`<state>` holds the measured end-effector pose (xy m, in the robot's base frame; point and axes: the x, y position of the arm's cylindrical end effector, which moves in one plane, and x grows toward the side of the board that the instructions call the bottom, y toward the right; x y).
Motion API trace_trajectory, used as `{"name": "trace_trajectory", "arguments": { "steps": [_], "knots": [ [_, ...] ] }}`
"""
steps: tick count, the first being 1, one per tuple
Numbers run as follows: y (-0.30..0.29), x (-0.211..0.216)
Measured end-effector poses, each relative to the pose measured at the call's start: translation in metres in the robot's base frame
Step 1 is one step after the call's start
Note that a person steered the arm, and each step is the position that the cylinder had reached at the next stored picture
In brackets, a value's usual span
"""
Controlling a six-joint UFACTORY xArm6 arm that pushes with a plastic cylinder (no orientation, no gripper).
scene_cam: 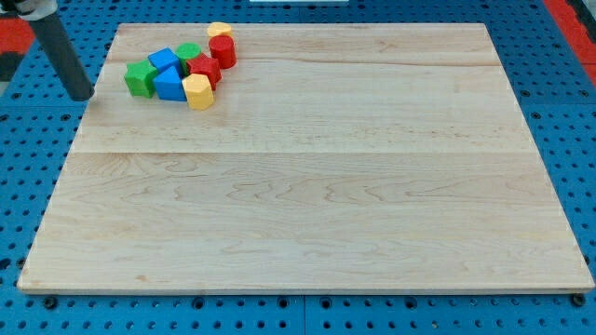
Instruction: Push the green circle to the into the top of the red star
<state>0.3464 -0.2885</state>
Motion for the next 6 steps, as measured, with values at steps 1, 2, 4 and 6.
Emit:
{"name": "trace_trajectory", "arguments": {
  "steps": [1, 2, 4, 6],
  "knots": [
    [0.025, -0.006],
    [0.039, -0.027],
    [0.046, -0.064],
    [0.066, -0.098]
  ]
}}
